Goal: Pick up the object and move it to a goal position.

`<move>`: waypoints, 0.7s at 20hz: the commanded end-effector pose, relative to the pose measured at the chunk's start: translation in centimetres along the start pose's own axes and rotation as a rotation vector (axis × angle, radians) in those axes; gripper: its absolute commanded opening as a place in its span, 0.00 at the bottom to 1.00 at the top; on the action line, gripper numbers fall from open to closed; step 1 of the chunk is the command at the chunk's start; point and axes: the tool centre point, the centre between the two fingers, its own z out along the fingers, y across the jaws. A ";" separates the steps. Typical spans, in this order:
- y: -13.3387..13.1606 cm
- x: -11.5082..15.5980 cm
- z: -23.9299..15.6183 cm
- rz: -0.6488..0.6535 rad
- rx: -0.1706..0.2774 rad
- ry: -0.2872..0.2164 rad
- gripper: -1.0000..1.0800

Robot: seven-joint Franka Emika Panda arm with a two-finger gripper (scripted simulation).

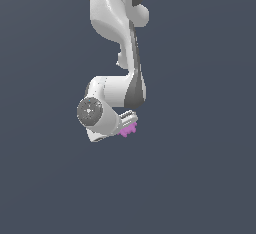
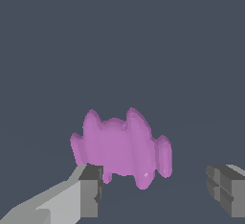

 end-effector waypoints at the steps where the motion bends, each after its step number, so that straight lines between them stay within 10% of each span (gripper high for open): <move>1: 0.6 0.1 0.6 -0.053 0.043 -0.014 0.81; 14: 2.6 -0.1 2.5 -0.227 0.196 -0.028 0.81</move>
